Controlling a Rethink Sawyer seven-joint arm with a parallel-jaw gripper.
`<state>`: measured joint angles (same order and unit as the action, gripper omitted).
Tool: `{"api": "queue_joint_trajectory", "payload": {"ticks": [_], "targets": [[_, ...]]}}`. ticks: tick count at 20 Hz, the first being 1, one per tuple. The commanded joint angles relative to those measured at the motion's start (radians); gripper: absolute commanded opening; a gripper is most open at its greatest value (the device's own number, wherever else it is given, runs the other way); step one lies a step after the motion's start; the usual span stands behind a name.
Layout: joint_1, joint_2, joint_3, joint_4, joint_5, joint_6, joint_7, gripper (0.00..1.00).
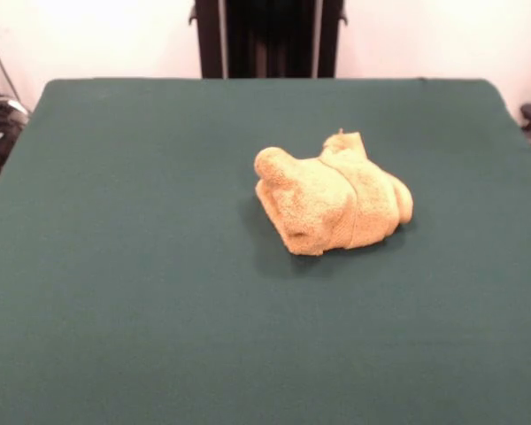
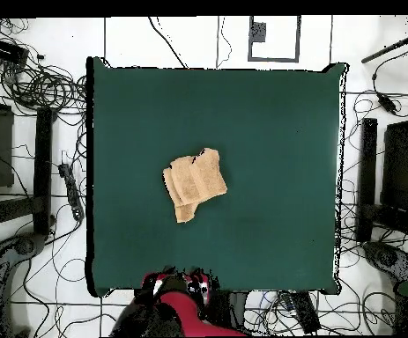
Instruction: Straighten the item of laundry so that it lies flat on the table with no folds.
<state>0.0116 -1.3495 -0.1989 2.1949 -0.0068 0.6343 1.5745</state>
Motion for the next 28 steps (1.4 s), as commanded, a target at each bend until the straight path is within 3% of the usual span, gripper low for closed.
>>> {"api": "queue_joint_trajectory", "payload": {"ticks": [1,11,14,16,21,28], "targets": [[-0.012,0.102,0.023,0.095,0.064,-0.071,0.248,1.0],[0.101,0.161,-0.013,0.051,0.103,-0.055,0.414,1.0],[0.111,0.144,0.009,-0.016,0.029,0.004,0.284,1.0],[0.126,0.151,0.006,-0.042,0.04,0.048,0.314,1.0],[0.111,0.202,0.031,-0.014,0.053,-0.093,0.298,1.0],[0.066,0.266,0.088,-0.023,0.07,-0.123,0.215,1.0]]}}
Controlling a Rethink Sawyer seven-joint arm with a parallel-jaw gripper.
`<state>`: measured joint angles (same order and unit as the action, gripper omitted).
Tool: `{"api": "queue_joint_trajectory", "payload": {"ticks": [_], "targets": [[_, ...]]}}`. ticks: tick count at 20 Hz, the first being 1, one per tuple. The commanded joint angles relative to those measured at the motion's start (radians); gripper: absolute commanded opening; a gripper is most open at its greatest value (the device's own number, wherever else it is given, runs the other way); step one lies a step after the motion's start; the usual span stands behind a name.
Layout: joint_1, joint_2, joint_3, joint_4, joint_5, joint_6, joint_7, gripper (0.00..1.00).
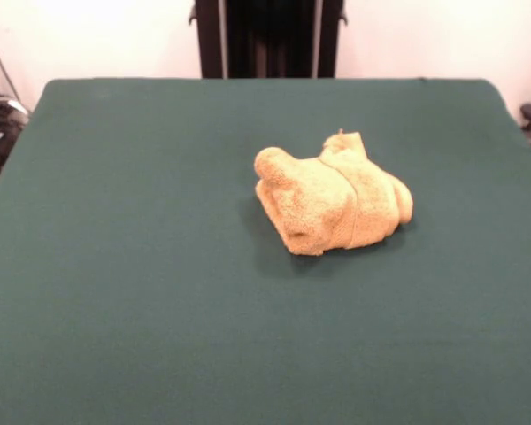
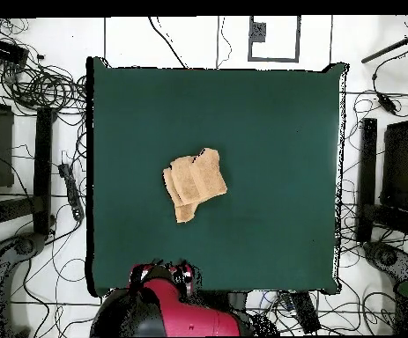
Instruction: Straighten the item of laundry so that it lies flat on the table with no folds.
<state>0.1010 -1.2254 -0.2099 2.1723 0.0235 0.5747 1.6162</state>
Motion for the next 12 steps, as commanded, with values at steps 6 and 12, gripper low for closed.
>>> {"api": "queue_joint_trajectory", "payload": {"ticks": [6,12], "targets": [[-0.016,0.208,0.088,-0.023,0.042,-0.086,0.215,1.0],[-0.01,0.245,0.088,-0.037,0.054,-0.113,0.225,1.0]]}}
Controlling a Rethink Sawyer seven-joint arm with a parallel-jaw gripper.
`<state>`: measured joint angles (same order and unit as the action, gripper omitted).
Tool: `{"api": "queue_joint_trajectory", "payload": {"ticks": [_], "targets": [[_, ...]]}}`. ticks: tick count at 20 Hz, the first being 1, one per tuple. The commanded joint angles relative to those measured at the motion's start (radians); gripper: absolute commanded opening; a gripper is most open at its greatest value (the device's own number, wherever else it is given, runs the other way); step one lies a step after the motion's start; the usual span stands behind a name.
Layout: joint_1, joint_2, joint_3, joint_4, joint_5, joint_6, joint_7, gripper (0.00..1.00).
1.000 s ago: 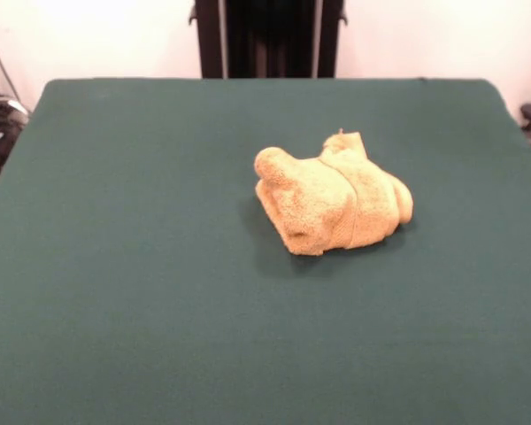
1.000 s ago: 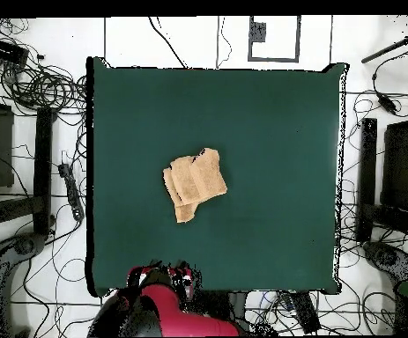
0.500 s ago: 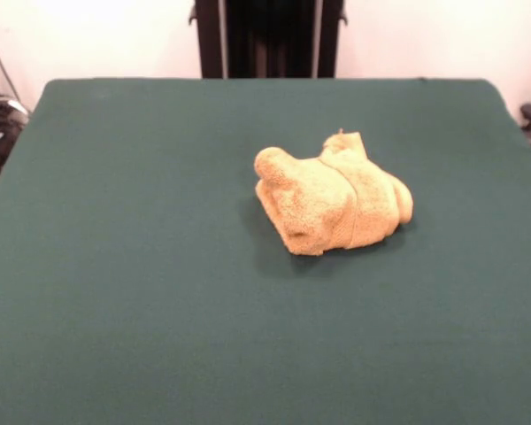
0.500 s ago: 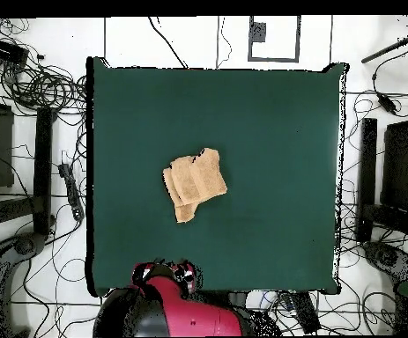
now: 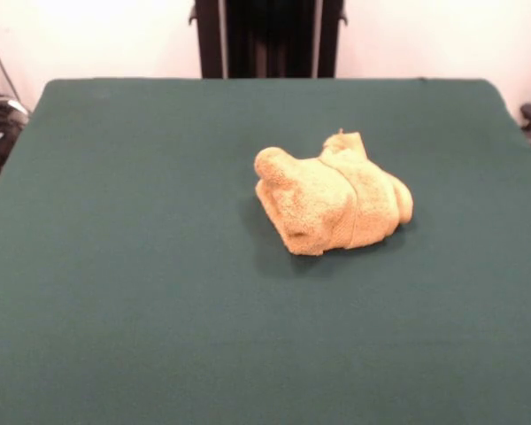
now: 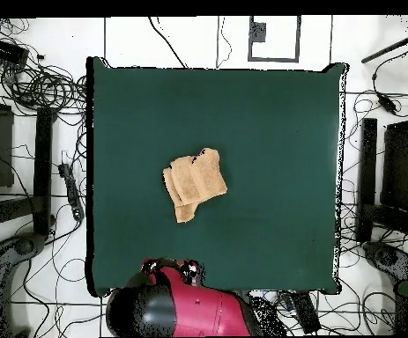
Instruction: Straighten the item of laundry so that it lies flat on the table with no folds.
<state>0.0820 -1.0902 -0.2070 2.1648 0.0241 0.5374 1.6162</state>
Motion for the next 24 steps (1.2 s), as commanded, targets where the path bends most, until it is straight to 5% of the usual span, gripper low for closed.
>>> {"api": "queue_joint_trajectory", "payload": {"ticks": [1,24], "targets": [[0.008,0.116,0.088,-0.031,0.054,-0.085,0.222,1.0],[-0.019,0.248,0.139,0.008,0.059,-0.292,0.208,1.0]]}}
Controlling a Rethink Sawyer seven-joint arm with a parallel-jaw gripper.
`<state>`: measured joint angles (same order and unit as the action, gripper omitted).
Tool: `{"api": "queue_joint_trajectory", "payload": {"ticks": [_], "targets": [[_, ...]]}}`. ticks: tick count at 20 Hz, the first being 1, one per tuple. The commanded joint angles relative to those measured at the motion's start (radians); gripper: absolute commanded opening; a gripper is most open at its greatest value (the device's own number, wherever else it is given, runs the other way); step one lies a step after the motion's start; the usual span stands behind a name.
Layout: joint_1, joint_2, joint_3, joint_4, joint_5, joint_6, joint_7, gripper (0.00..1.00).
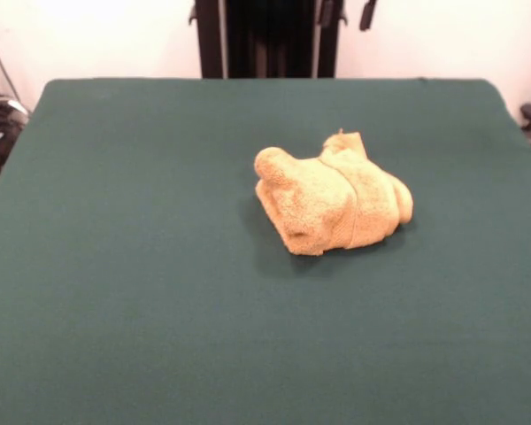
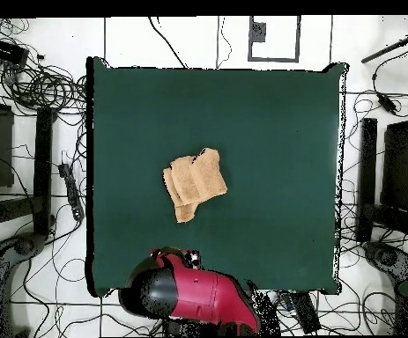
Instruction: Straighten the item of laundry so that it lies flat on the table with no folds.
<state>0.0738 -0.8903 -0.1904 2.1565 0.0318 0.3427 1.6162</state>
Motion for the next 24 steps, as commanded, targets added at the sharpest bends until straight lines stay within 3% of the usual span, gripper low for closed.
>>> {"api": "queue_joint_trajectory", "payload": {"ticks": [1,12,24], "targets": [[-0.013,0.048,0.123,0.022,0.049,-0.104,0.205,1.0],[-0.037,0.094,0.147,0.016,0.031,-0.163,0.184,1.0],[-0.001,0.158,0.116,-0.068,0.023,-0.179,0.18,1.0]]}}
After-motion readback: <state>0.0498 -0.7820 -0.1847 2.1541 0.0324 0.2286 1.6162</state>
